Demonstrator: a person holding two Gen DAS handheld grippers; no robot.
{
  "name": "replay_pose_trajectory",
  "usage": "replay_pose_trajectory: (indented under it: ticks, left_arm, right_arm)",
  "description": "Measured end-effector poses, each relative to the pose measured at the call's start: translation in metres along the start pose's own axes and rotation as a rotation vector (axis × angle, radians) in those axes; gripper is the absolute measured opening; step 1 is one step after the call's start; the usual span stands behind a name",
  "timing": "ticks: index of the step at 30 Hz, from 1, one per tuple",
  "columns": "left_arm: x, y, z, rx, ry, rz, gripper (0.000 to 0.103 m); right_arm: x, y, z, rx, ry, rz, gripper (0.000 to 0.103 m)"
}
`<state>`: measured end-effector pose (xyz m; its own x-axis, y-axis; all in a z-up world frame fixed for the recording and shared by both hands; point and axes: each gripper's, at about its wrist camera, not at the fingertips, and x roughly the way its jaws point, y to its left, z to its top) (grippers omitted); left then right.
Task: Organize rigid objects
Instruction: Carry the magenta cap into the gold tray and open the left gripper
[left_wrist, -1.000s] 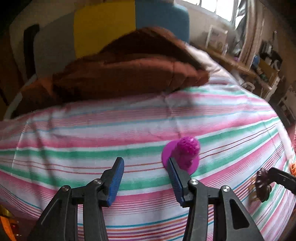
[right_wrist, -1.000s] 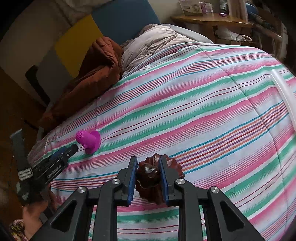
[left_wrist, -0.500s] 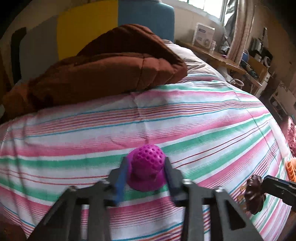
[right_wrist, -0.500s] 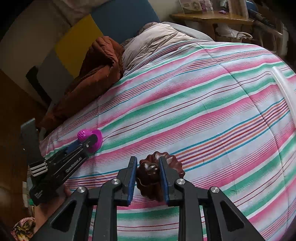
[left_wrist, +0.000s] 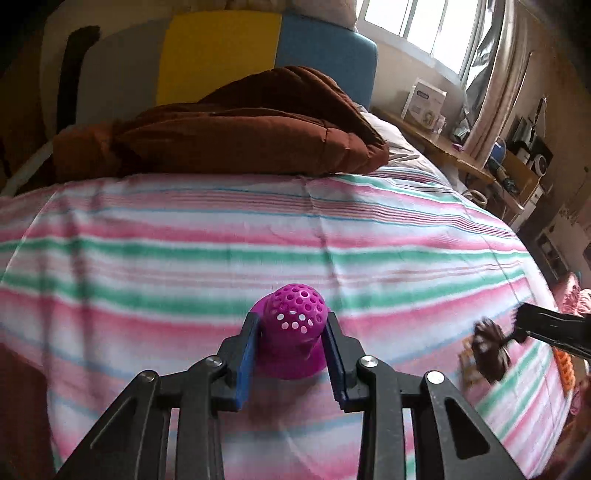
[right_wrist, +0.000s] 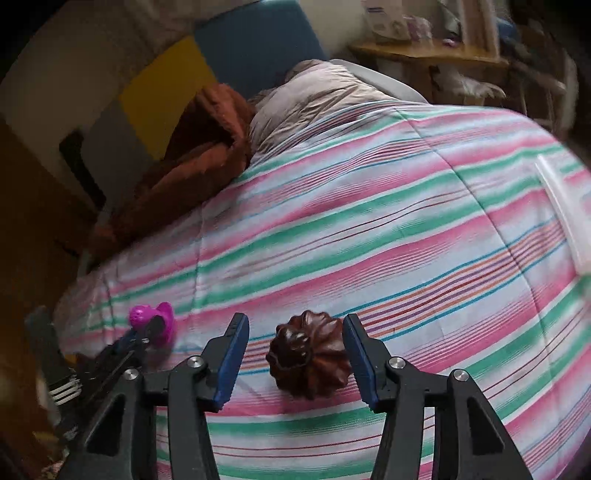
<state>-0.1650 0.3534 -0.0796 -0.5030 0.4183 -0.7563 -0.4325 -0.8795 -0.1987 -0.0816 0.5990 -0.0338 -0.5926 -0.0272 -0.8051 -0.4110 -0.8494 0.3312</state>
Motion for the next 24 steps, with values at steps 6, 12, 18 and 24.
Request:
replay_pose_trajectory:
  ticks: [6, 12, 18, 24]
  left_arm:
    - [-0.029, 0.0, -0.024, -0.019, -0.015, -0.065, 0.033]
    - [-0.06, 0.001, -0.041, -0.018, -0.045, -0.106, 0.033]
    - [-0.09, 0.009, -0.055, -0.039, -0.067, -0.14, 0.033]
    - [-0.115, 0.017, -0.064, -0.017, -0.094, -0.144, 0.033]
  right_arm:
    - [0.015, 0.012, -0.006, -0.11, 0.03, -0.1, 0.05]
    - [0.02, 0.013, -0.009, -0.172, 0.002, -0.168, 0.037]
    - [0.015, 0.015, -0.007, -0.178, -0.031, -0.154, 0.024]
    - [0.008, 0.015, -0.006, -0.134, -0.042, -0.068, 0.024]
